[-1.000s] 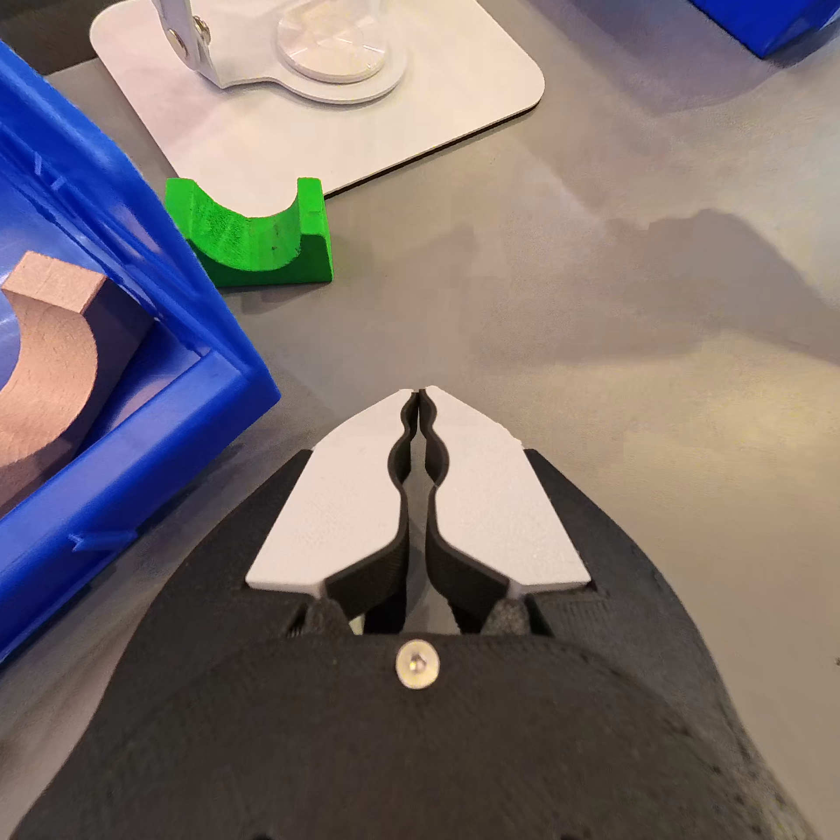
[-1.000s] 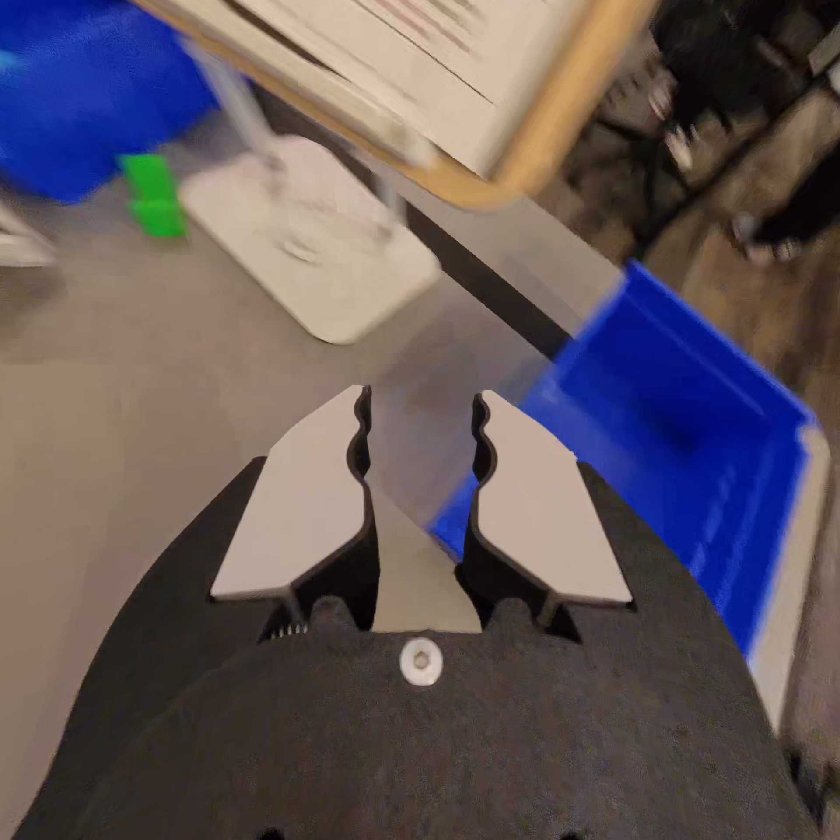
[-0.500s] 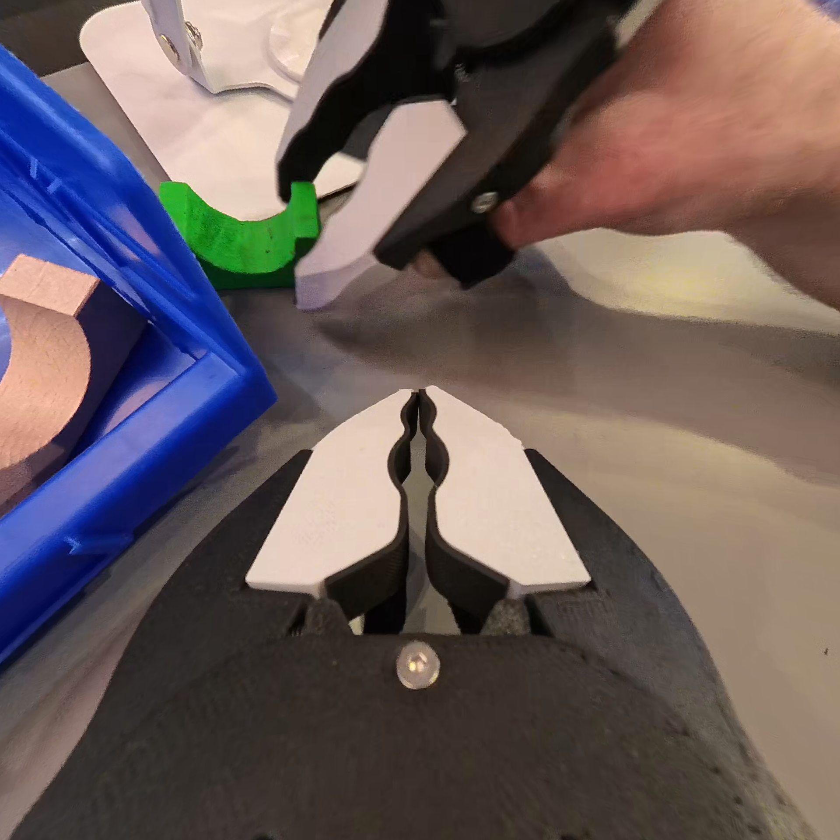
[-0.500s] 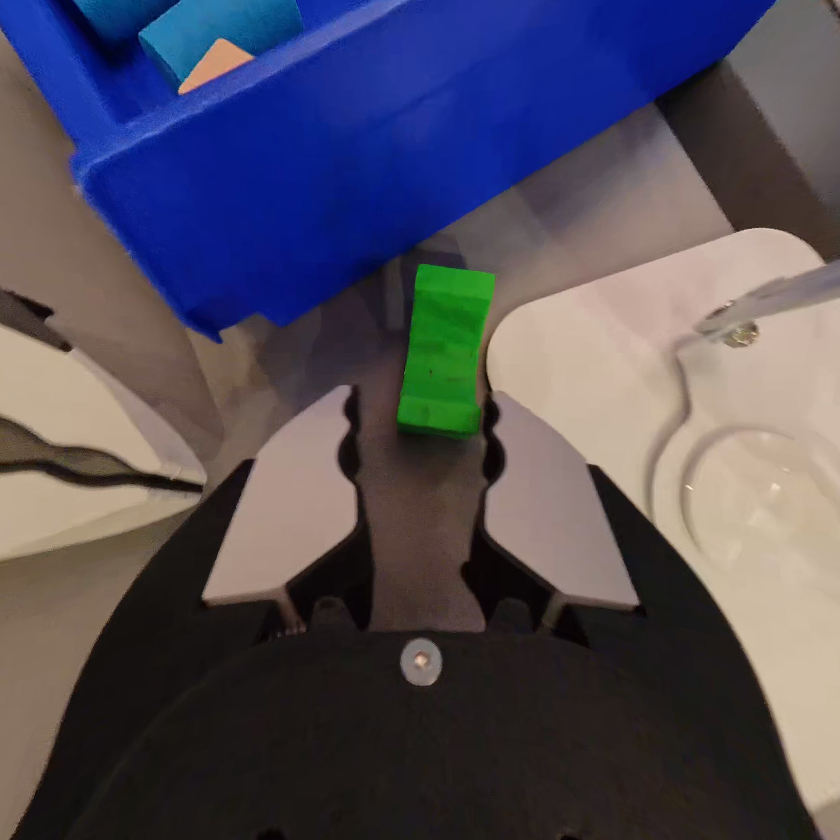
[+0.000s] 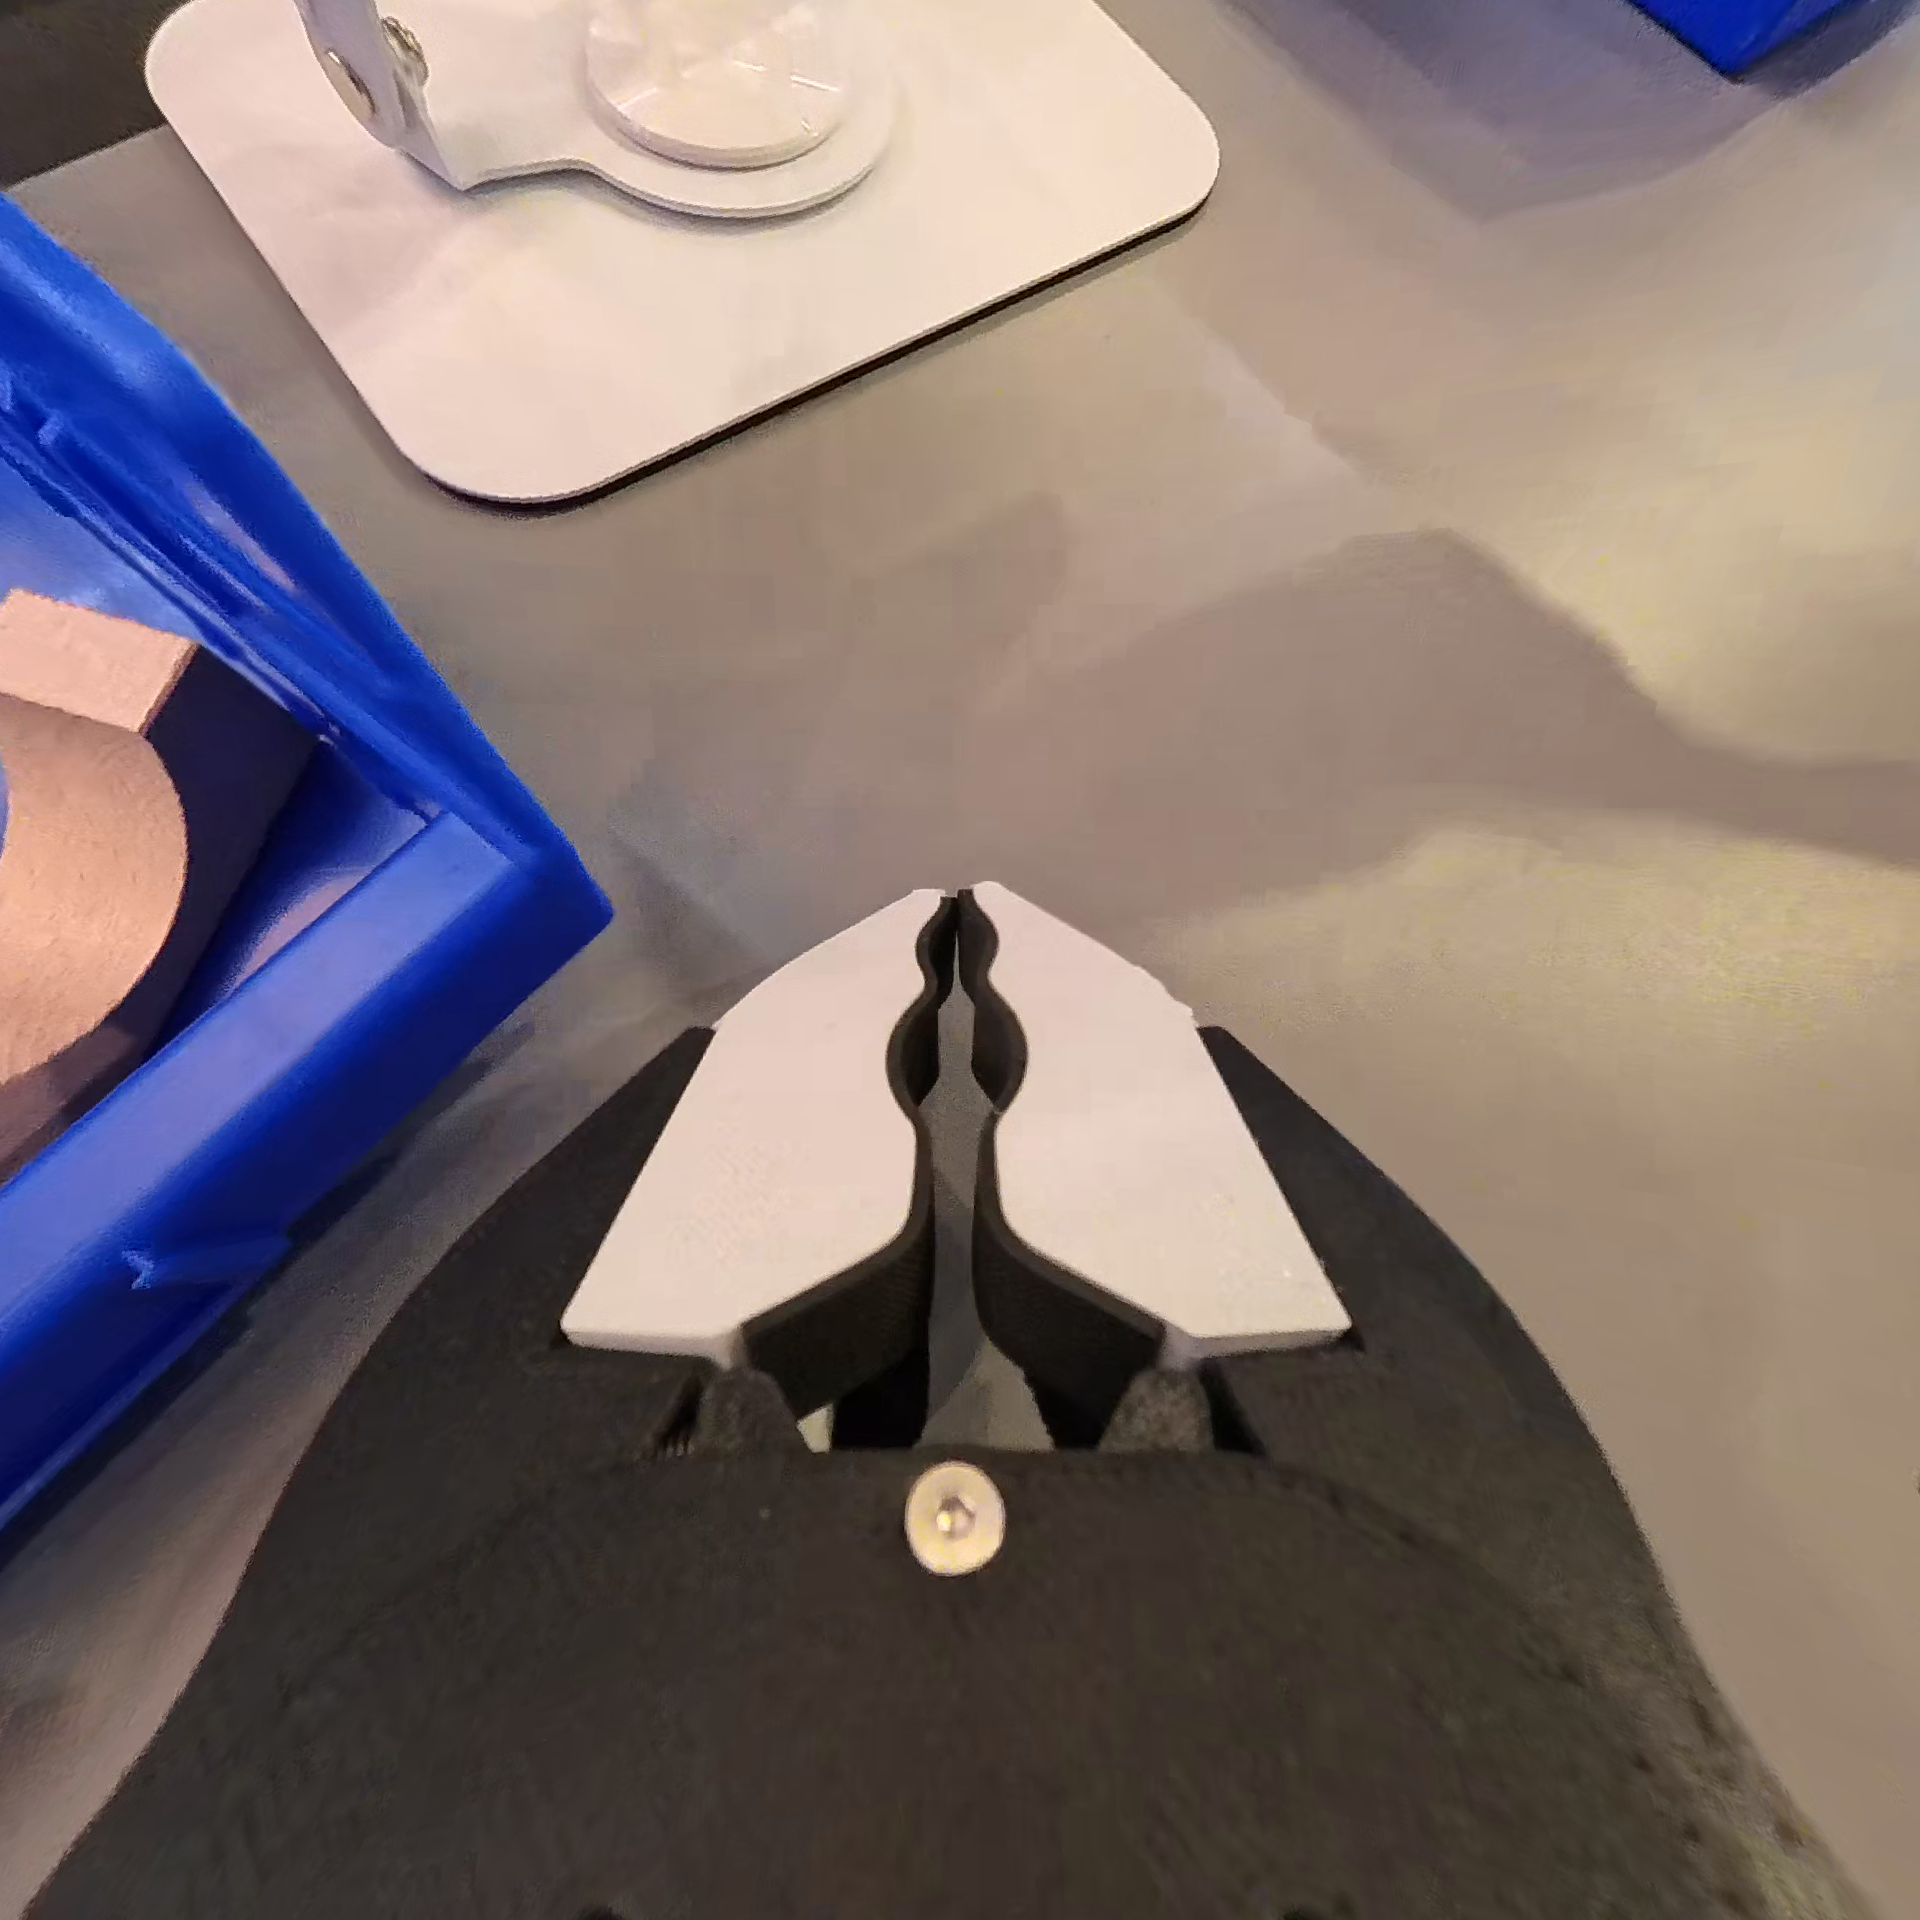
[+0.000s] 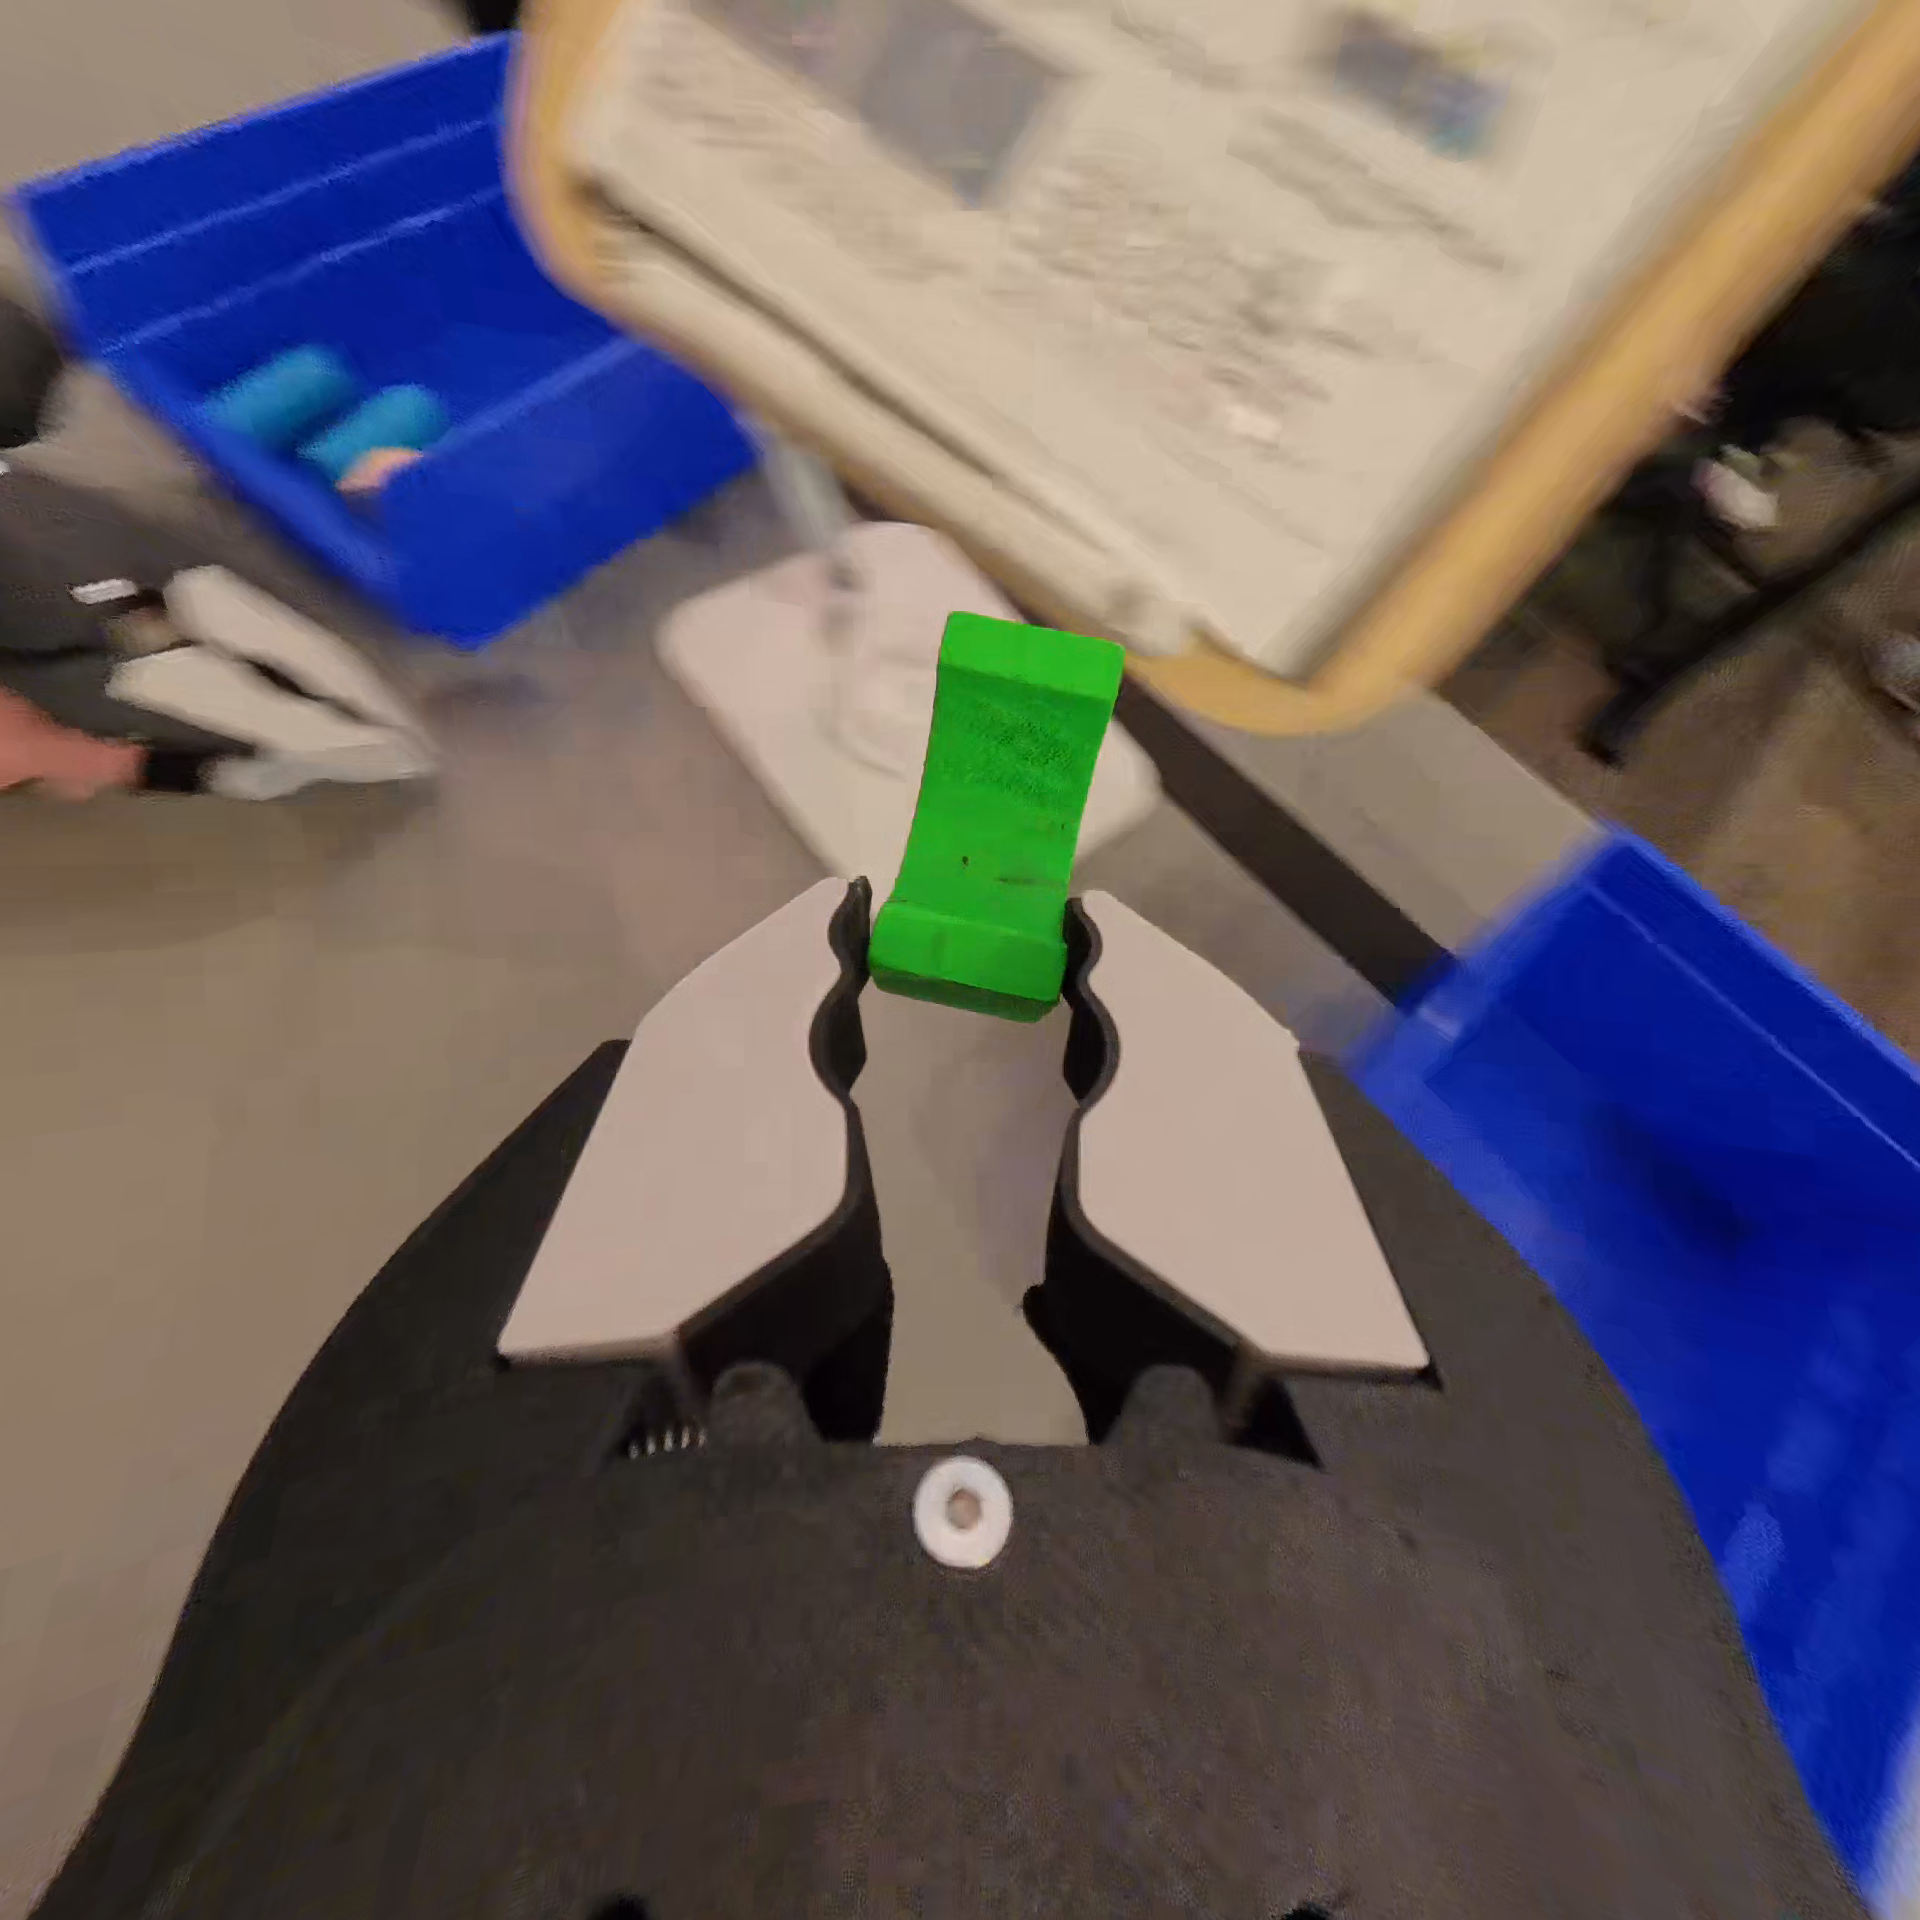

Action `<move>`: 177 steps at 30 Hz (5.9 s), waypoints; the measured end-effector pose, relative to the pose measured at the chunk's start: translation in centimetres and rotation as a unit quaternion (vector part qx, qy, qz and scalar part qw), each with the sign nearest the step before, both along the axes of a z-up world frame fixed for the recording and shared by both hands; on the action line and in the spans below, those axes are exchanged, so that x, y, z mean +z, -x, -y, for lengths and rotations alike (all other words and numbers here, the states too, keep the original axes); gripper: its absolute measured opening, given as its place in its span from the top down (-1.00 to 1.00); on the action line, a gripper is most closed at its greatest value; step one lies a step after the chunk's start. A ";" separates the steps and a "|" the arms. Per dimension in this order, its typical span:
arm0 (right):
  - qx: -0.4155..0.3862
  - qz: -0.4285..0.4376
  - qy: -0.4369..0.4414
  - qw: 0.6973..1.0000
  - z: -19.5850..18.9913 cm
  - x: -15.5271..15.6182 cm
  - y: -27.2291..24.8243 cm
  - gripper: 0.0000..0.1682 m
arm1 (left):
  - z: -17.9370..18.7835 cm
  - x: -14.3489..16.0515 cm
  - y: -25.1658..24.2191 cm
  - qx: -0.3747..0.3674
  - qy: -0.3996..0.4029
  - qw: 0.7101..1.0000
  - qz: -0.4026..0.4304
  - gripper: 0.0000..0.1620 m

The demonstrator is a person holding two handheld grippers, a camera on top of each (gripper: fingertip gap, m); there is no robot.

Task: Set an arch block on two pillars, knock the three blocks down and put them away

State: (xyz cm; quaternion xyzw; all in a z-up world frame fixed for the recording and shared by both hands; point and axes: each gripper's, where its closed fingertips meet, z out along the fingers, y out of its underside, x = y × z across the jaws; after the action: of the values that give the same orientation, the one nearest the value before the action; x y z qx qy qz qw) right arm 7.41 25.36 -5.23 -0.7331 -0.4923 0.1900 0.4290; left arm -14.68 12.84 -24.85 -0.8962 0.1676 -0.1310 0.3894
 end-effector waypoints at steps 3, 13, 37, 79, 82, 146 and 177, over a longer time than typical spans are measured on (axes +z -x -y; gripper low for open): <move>-0.121 -0.008 0.008 0.993 -7.2 0.3 -7.5 0.58 | 0.0 -0.1 0.1 0.002 0.003 1.000 0.001 1.00; -0.223 0.093 0.151 0.959 -19.4 -15.1 -10.4 0.56 | -0.1 0.0 0.2 0.006 0.005 1.000 0.010 1.00; -0.188 0.012 -0.050 0.981 -8.7 -5.5 -8.8 0.43 | 0.2 3.5 1.2 -0.021 -0.086 0.996 -0.010 0.78; 0.072 -0.087 -0.093 0.989 6.7 -5.5 3.5 0.46 | -4.1 12.3 13.3 0.158 -0.137 0.971 -0.113 0.57; 0.119 -0.137 -0.039 0.983 9.8 -4.1 6.5 0.42 | -2.0 15.0 5.7 0.097 -0.259 0.947 -0.164 0.57; 0.098 0.027 0.052 0.993 3.9 -15.6 2.9 0.58 | -0.1 3.5 20.5 0.305 0.268 0.907 -0.114 0.31; 0.088 0.010 0.027 0.996 3.3 -13.8 2.3 0.54 | -2.6 1.2 20.4 0.230 0.283 0.930 -0.051 0.60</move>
State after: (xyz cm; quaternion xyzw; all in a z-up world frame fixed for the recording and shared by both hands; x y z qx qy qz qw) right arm 5.15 22.03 -19.01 -0.7001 -0.5536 0.2328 0.3863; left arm -35.05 15.45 -23.63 -0.9886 -0.0676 -0.0344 0.1299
